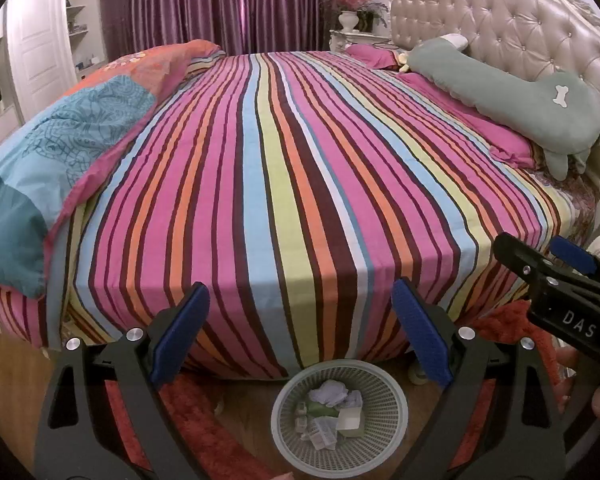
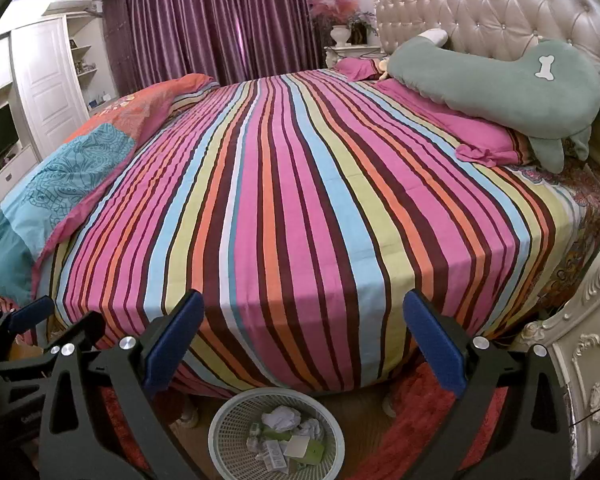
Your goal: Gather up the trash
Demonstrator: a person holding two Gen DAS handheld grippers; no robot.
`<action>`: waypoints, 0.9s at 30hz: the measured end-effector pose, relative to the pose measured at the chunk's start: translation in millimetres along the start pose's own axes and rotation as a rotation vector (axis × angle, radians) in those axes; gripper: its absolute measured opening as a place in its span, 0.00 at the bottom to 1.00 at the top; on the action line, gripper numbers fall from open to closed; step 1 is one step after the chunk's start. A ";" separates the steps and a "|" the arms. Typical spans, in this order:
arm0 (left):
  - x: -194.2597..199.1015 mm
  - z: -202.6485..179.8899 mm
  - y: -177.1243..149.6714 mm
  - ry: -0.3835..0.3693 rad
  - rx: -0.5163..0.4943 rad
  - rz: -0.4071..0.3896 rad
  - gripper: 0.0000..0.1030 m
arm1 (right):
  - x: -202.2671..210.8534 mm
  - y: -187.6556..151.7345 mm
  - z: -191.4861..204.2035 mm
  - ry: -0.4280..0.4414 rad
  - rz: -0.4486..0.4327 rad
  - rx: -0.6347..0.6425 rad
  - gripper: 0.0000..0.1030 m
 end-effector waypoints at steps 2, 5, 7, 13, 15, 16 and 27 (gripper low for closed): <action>0.1 -0.3 -0.1 -0.006 0.004 0.003 0.87 | 0.2 0.1 0.2 0.001 0.000 -0.001 0.93; -0.1 -1.7 -0.1 -0.017 0.016 0.004 0.87 | 0.3 0.2 0.2 0.000 0.000 0.000 0.93; 0.4 -1.6 0.3 -0.014 0.015 0.001 0.87 | 0.2 0.4 0.2 0.000 -0.001 0.001 0.93; 0.3 -3.7 2.0 -0.006 0.010 0.004 0.87 | 1.1 0.4 0.0 -0.003 -0.001 0.003 0.93; 0.5 -3.4 1.9 0.002 0.002 0.001 0.87 | 1.1 0.5 0.5 -0.001 -0.002 0.000 0.93; 0.3 -3.7 2.0 0.008 -0.005 0.000 0.87 | 1.0 0.4 0.2 -0.002 -0.001 0.002 0.93; 3.6 -0.9 4.8 0.025 0.011 -0.019 0.87 | 1.3 0.1 0.1 -0.001 0.003 -0.001 0.93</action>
Point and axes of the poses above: each gripper's, at about its wrist camera, not at the fingertips, and x roughly against the way its jaws point, z to its left, y to its top, the point moved 10 cm from there along -x, roughly the way its jaws point, and after that the axes turned 7 degrees about x, right-handed, at the moved point
